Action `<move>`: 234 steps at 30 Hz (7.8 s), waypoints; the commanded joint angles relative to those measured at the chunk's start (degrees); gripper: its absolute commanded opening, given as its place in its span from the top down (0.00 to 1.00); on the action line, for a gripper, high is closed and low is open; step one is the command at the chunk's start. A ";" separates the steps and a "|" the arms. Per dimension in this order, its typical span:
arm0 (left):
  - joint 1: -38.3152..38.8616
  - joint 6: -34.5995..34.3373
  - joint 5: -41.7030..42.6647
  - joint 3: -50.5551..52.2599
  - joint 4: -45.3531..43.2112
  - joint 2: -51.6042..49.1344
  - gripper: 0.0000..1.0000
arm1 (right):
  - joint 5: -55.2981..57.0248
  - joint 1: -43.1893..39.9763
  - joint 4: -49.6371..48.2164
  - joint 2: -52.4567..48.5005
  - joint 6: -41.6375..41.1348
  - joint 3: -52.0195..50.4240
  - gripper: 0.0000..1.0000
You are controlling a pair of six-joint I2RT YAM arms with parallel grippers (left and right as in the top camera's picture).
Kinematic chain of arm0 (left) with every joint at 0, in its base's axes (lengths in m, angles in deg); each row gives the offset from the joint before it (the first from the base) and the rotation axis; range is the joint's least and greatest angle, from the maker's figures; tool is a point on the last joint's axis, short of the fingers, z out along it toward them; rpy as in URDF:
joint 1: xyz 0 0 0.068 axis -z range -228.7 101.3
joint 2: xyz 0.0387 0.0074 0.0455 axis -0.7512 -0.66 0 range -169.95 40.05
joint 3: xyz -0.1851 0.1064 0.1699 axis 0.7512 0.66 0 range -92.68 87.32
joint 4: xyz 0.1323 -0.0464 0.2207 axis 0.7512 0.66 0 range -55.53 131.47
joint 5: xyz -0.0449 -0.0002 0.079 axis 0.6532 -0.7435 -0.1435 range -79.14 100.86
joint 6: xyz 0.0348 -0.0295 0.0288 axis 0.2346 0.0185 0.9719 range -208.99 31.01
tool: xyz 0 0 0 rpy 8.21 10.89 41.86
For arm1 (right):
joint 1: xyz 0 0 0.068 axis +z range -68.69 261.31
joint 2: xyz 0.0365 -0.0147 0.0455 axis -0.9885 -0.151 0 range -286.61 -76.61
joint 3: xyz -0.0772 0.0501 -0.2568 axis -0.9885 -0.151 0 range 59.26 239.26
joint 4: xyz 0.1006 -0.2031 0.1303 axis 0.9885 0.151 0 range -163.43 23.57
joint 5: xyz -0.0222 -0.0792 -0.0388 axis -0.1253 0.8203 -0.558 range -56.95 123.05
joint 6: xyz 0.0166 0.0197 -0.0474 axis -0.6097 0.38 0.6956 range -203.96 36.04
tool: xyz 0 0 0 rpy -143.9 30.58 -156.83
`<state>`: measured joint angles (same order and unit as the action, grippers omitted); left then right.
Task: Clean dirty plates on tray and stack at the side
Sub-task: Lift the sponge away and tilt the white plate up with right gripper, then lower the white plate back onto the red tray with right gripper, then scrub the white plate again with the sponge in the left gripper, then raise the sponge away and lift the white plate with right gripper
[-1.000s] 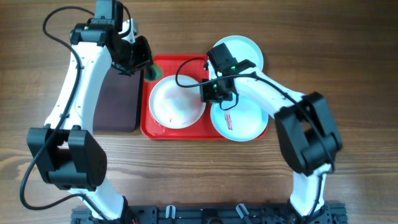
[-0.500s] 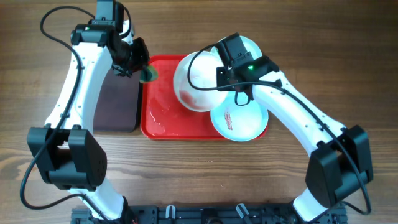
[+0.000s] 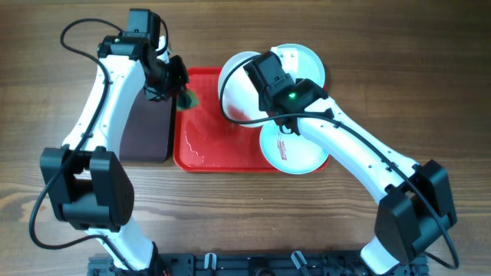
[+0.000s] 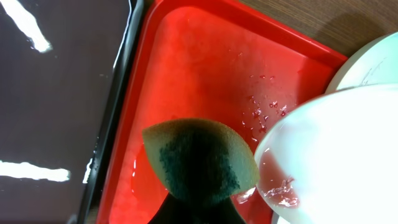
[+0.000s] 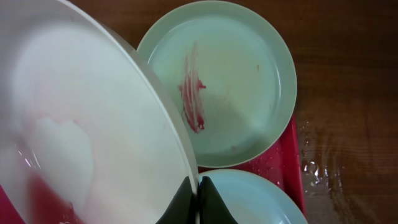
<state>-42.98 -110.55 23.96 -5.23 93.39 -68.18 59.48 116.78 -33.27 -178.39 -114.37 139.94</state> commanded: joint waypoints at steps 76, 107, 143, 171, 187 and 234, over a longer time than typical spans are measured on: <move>1.31 -1.38 -0.85 0.52 -0.85 -0.57 0.96 | -37.00 -8.92 9.49 -18.91 17.05 9.66 0.71; 1.31 -1.42 -0.81 6.95 -1.66 -0.59 0.96 | -31.74 -2.86 0.33 -24.81 -11.89 7.30 0.96; 7.43 1.79 -8.92 36.20 -48.59 -0.61 0.96 | -32.44 -1.92 0.09 -24.90 -7.56 7.30 0.96; 7.74 7.69 3.93 36.20 -35.45 -0.55 0.96 | -33.75 -1.95 -0.28 -24.90 -7.04 7.30 0.96; 11.69 -1.22 -37.16 36.20 -37.66 -0.55 0.96 | -33.75 -1.95 -0.24 -24.90 -6.86 7.30 0.96; 0.74 -3.15 2.08 24.52 -22.12 17.77 0.96 | -44.52 -4.63 0.92 -24.87 3.58 7.45 0.96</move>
<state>-41.45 -112.83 24.73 23.62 70.20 -55.17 17.39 113.21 -33.42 -201.25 -114.29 148.12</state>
